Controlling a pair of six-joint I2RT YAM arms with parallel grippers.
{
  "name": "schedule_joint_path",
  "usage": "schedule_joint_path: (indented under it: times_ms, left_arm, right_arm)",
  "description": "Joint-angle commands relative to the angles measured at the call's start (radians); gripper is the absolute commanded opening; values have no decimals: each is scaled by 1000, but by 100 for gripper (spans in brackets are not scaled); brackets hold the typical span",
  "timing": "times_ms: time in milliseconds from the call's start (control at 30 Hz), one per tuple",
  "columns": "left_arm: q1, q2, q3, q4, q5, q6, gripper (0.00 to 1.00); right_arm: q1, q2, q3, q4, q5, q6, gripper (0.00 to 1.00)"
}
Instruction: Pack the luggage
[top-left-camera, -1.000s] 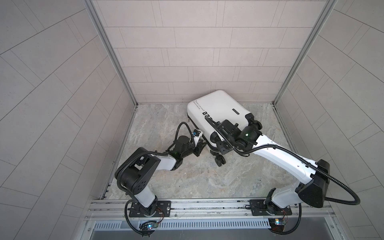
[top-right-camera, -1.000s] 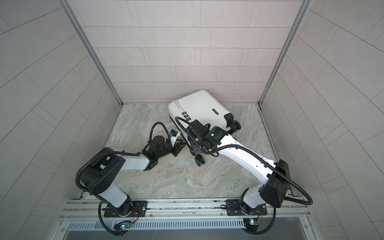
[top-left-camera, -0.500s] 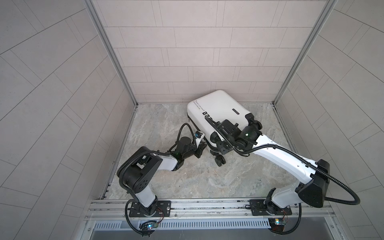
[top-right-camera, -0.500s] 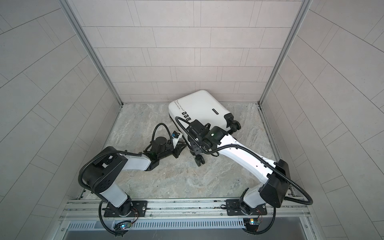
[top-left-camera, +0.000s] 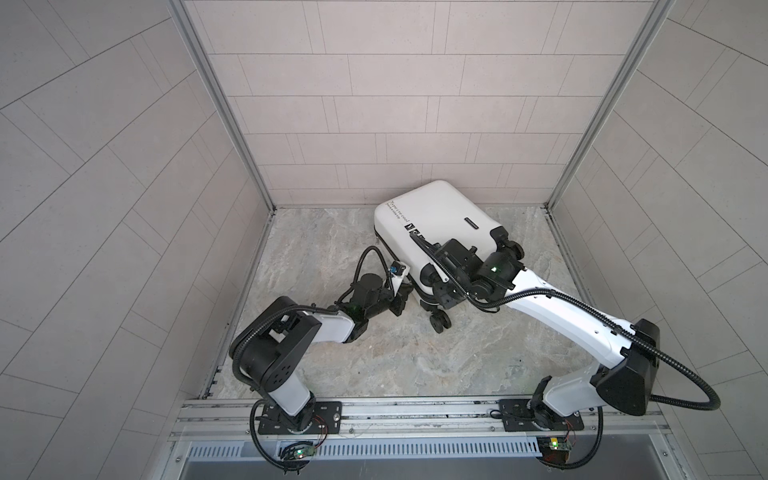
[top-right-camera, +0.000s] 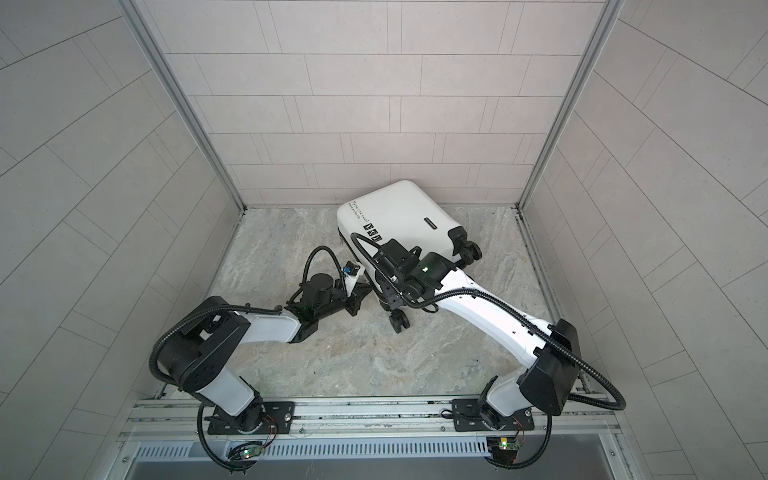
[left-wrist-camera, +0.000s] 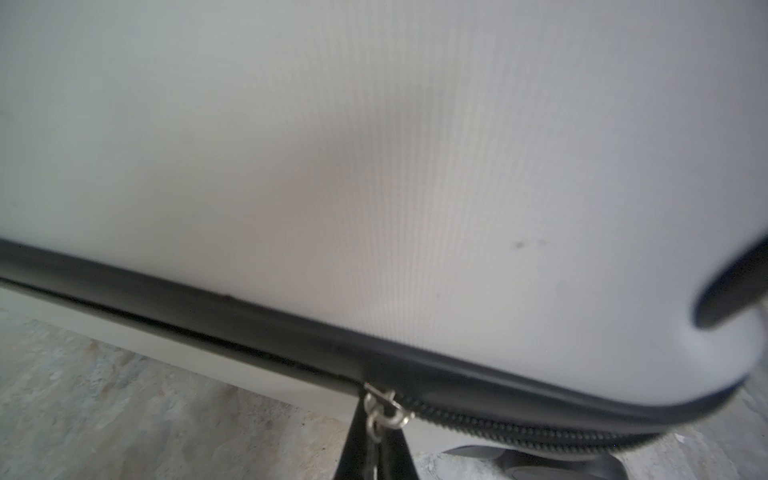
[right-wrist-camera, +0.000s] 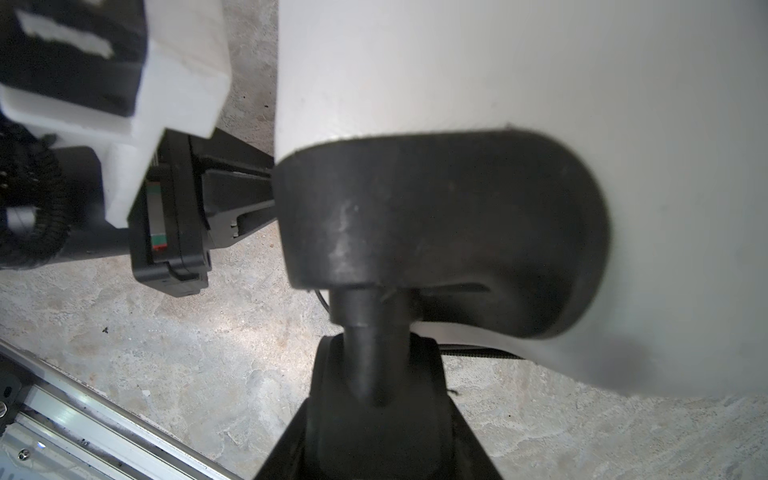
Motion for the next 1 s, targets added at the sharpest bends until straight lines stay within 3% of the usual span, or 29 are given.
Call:
schedule_joint_path:
  times_ms: [0, 467, 967]
  left_arm:
    - [-9, -62, 29, 9, 19, 21, 0]
    - [-64, -193, 26, -233, 31, 67, 0]
    - [-170, -225, 34, -208, -5, 16, 0]
  right_arm:
    - [-4, -39, 29, 25, 1, 44, 28]
    - [-4, 20, 87, 68, -48, 63, 14]
    - [-6, 44, 90, 155, -100, 128, 12]
